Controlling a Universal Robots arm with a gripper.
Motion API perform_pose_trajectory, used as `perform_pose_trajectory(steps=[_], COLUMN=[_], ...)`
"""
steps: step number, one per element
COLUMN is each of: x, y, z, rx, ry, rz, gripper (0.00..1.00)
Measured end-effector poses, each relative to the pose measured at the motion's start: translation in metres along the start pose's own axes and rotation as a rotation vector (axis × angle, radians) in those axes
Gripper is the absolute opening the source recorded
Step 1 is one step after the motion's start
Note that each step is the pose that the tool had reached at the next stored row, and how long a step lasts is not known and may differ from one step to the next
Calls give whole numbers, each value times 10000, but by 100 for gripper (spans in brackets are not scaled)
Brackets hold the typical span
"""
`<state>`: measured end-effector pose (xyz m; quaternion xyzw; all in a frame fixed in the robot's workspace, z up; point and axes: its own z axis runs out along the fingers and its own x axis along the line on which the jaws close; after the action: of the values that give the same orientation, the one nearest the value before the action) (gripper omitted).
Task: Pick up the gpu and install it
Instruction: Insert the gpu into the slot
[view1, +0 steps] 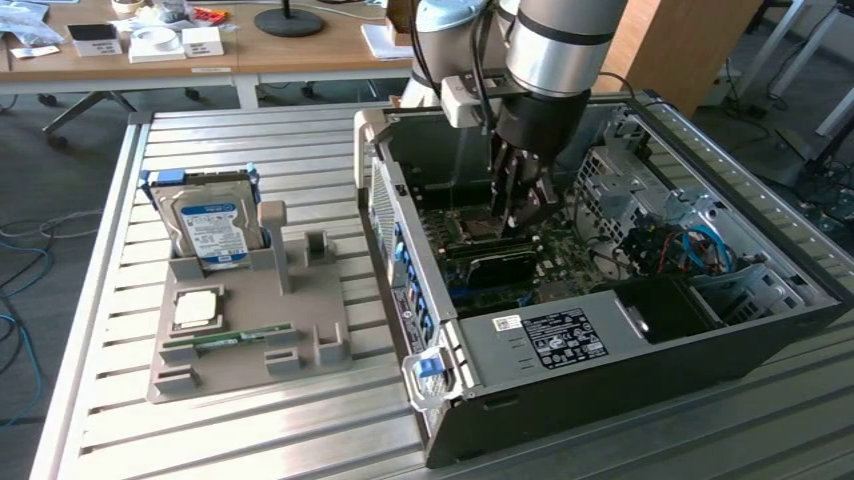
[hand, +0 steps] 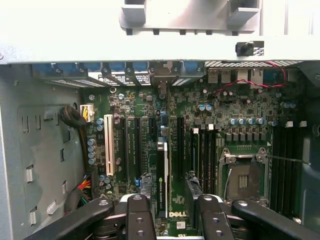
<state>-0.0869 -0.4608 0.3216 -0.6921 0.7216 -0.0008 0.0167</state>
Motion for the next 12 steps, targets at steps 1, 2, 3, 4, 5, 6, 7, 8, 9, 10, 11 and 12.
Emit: perform_pose_trajectory(steps=[1,2,3,4,5,6,7,8,9,10,11,12], x=[0,0,0,0,0,0,0,0,-1,-1,-1,-2], y=[0,0,0,0,0,0,0,-1,-1,-1,-1,-2], z=[0,0,0,0,0,-4,-12,-20,-31,-44,-58,-69], rx=[0,0,0,0,-1,-1,-2,-1,0,0,0,0], ry=[0,0,0,0,0,1,4,2,0,0,0,1], rz=[0,0,0,0,-1,0,0,0,0,0,0,0], gripper=[40,40,40,40,40,40,40,40,40,40,40,40])
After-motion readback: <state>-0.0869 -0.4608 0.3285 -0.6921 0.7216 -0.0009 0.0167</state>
